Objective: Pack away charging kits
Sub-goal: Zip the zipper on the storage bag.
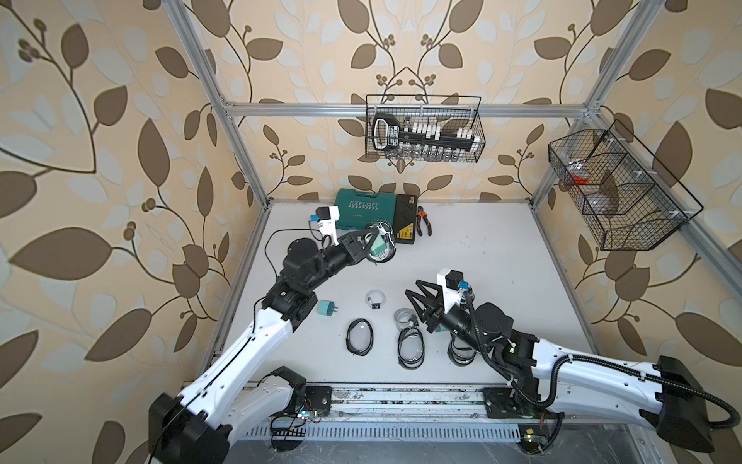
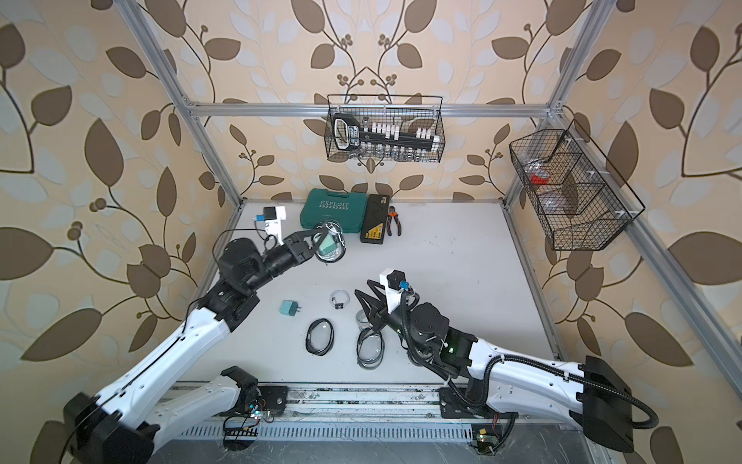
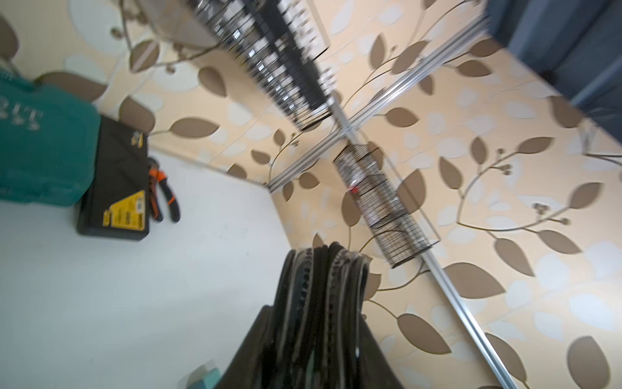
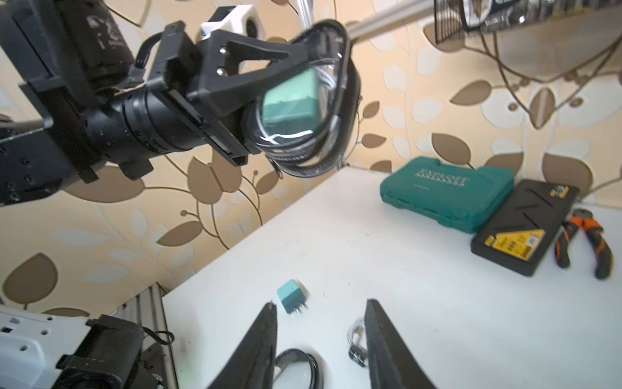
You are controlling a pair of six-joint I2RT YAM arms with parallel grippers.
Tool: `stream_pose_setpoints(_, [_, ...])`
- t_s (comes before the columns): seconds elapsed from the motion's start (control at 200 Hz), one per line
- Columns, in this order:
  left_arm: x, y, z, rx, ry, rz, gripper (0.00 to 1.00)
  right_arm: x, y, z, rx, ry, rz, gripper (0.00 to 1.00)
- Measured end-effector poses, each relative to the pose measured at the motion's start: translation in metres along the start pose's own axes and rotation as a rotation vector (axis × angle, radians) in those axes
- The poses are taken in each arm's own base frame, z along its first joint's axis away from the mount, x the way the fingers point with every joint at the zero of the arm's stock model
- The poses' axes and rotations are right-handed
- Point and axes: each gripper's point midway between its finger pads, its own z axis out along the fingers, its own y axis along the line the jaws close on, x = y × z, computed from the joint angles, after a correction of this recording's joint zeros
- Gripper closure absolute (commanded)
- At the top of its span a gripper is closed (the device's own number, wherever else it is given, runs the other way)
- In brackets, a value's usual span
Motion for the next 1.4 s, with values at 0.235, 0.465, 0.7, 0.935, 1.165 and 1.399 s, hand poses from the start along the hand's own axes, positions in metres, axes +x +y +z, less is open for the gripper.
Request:
stream_pose_setpoints(0.235, [-0.014, -0.063, -0.065, 0.179, -0.134, 0.101, 1.0, -0.027, 0.065, -0.011, -0.199, -0.121, -0.14, 0.58])
stream_pose_setpoints(0.465, [-0.018, -0.073, -0.074, 0.209, -0.158, 0.122, 1.0, -0.052, 0.119, 0.004, -0.295, -0.188, -0.234, 0.59])
stream_pose_setpoints(0.7, [-0.016, -0.059, -0.061, 0.169, -0.144, 0.104, 1.0, -0.061, 0.135, 0.046, -0.227, -0.184, -0.257, 0.64])
stream_pose_setpoints(0.935, [-0.019, -0.056, -0.061, 0.153, -0.161, 0.101, 1.0, -0.055, 0.135, 0.075, -0.143, -0.153, -0.261, 0.69])
stream_pose_setpoints(1.165, [-0.023, -0.057, -0.066, 0.143, -0.183, 0.1, 1.0, -0.048, 0.123, 0.082, -0.065, -0.131, -0.246, 0.71])
stream_pose_setpoints(1.399, [-0.025, -0.059, -0.069, 0.142, -0.196, 0.101, 1.0, -0.051, 0.115, 0.082, -0.019, -0.14, -0.219, 0.72])
